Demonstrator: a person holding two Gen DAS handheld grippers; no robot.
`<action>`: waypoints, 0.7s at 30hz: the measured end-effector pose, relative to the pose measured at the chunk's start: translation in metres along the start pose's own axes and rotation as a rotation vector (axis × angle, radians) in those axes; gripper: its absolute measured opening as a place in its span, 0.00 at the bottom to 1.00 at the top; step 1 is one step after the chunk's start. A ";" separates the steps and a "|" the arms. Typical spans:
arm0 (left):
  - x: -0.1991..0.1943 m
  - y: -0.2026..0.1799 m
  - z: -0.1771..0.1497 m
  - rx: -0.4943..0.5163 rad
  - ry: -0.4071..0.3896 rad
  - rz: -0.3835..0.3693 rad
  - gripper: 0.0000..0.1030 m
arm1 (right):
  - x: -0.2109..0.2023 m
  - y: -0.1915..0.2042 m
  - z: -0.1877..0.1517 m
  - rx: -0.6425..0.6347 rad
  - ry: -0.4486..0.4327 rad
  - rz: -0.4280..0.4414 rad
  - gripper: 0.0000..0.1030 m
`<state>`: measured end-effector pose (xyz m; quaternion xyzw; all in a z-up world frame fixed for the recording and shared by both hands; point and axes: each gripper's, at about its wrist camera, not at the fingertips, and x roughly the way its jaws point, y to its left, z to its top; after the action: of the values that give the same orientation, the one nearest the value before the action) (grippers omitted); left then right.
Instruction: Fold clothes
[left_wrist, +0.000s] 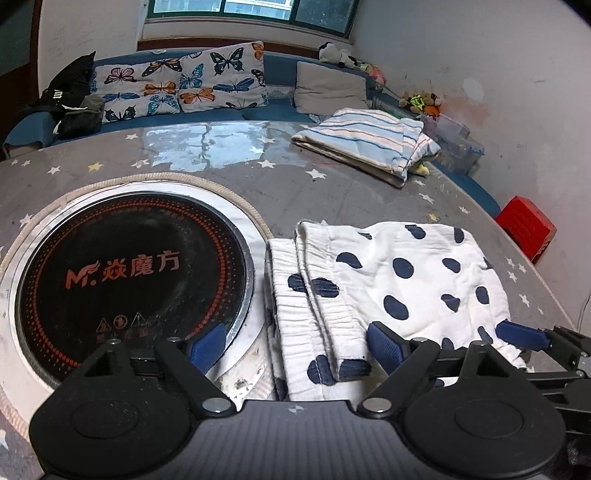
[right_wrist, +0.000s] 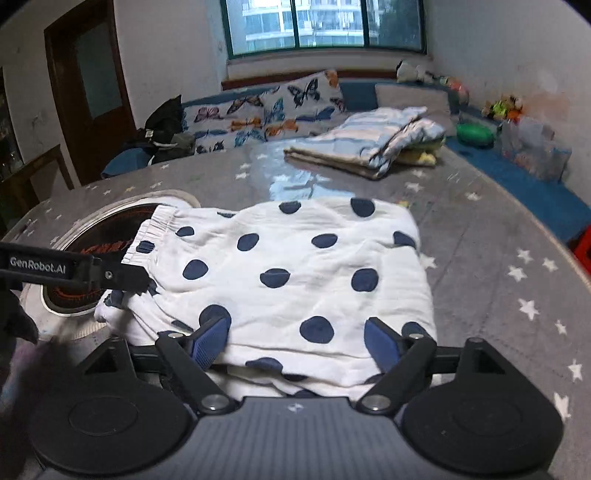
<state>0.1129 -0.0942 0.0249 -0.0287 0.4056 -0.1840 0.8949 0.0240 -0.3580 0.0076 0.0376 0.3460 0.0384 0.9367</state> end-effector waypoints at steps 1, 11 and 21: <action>-0.003 0.000 -0.001 0.003 -0.006 -0.005 0.85 | -0.003 0.001 -0.001 -0.002 -0.012 -0.004 0.85; -0.032 -0.006 -0.016 0.014 -0.060 -0.066 1.00 | -0.034 0.011 -0.012 0.001 -0.104 -0.033 1.00; -0.043 0.002 -0.038 -0.021 -0.021 -0.117 1.00 | -0.046 0.028 -0.026 -0.003 -0.108 -0.059 1.00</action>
<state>0.0597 -0.0740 0.0301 -0.0638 0.3956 -0.2311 0.8866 -0.0288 -0.3337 0.0199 0.0280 0.2958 0.0091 0.9548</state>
